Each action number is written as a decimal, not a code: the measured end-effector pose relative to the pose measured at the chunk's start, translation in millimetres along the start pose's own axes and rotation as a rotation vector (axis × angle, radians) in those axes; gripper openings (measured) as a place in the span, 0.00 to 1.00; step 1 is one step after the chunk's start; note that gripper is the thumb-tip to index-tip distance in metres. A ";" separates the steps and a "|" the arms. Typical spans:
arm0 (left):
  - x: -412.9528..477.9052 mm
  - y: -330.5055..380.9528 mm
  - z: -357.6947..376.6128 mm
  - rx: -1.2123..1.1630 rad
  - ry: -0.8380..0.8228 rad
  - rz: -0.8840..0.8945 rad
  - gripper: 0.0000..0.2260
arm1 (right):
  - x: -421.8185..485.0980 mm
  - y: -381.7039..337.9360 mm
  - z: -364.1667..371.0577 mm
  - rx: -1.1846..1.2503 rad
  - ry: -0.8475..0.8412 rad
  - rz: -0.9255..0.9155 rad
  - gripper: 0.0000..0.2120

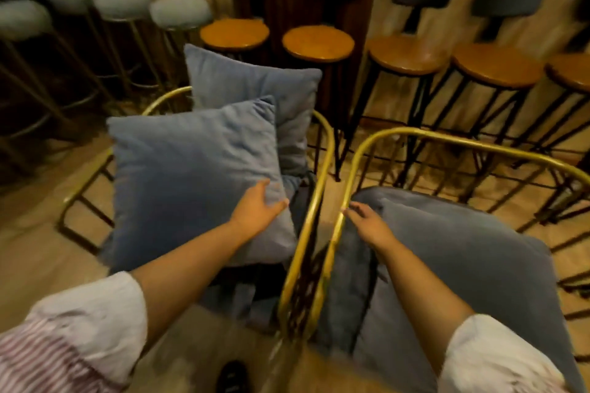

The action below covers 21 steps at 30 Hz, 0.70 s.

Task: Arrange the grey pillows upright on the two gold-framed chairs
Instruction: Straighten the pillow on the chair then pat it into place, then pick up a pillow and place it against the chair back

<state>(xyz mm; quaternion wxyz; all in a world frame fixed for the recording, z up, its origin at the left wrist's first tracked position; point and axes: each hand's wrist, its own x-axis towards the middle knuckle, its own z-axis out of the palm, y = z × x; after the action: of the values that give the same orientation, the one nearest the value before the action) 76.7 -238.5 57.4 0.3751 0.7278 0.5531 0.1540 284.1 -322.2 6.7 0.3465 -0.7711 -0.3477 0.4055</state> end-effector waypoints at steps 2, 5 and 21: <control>13.4 -27.2 -41.3 -0.047 0.078 -0.022 0.30 | 15.2 -30.7 31.9 -0.006 -0.035 -0.019 0.22; 34.0 -75.5 -86.8 -0.121 0.210 -0.093 0.33 | 42.9 -63.2 75.4 0.025 -0.047 -0.009 0.24; 135.2 -306.1 -178.2 -0.716 0.268 -0.535 0.45 | 152.9 -100.2 204.3 0.174 0.040 0.072 0.62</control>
<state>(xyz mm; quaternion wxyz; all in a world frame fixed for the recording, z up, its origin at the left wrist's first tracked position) -202.3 -14.4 -68.0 0.5544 0.3581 0.6769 0.3258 147.2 -93.8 -58.3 0.4039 -0.7582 -0.2761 0.4309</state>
